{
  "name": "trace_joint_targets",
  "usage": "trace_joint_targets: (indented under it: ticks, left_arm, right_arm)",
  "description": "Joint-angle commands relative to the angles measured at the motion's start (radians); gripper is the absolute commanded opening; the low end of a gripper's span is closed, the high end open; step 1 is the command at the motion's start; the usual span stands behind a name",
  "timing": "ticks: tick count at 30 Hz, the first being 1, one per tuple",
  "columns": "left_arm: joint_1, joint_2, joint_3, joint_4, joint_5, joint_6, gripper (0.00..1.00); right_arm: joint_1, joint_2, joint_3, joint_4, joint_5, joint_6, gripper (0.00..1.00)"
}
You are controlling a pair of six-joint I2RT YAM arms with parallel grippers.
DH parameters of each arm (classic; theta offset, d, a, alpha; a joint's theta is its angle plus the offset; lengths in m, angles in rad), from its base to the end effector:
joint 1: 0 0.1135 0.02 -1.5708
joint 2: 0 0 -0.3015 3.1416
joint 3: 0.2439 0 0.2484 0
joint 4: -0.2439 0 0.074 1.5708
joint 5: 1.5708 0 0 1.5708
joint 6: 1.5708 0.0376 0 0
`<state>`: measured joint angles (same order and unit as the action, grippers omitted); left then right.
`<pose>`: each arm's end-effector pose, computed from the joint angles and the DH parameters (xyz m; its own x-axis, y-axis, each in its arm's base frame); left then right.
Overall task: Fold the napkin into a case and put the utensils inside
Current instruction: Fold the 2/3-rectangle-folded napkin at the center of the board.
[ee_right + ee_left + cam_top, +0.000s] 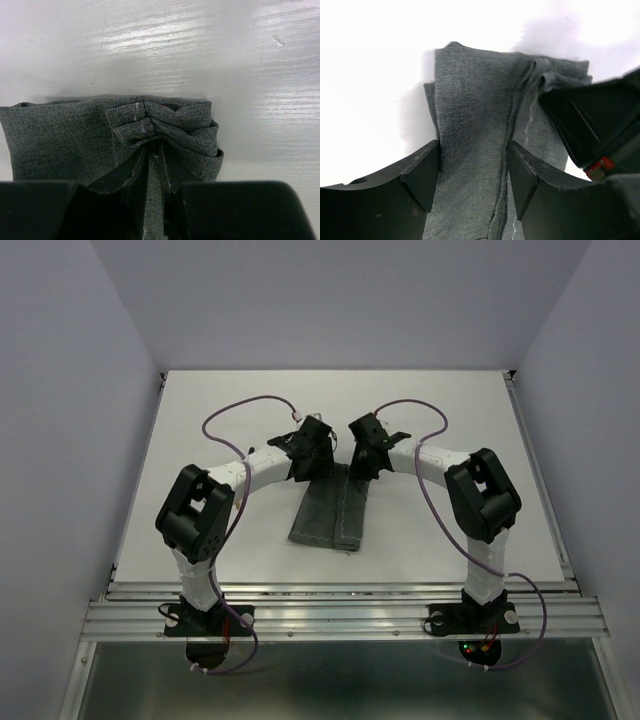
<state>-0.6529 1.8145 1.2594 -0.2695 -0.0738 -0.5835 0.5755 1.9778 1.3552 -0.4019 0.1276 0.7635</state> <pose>0.3233 -0.2438 0.2482 -0.7986 -0.0809 -0.5964 0.1511 0.9322 -0.3288 0.3616 0.2289 0.2034 -0.8528 0.2643 -0.4505 0.1457 0.9487 0.2807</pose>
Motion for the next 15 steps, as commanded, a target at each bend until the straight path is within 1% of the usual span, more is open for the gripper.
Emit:
trace_joint_targets:
  ticks: [1, 3, 9, 15]
  left_arm:
    - [0.045, -0.078, 0.0, 0.001, -0.055, -0.052, 0.65]
    - [0.074, -0.063, -0.009, 0.038, -0.017, -0.038, 0.66]
    - [0.105, 0.04, 0.052, 0.042, 0.055, -0.018, 0.66]
    - [0.11, 0.121, 0.072, 0.032, 0.069, -0.024, 0.6]
  right_arm:
    - [0.003, 0.01, -0.022, -0.038, -0.008, 0.002, 0.2]
    - [0.003, 0.01, -0.022, -0.04, -0.008, 0.002, 0.2]
    - [0.003, 0.01, -0.021, -0.043, -0.014, 0.0, 0.2]
    - [0.003, 0.007, -0.015, -0.045, -0.019, 0.0, 0.2]
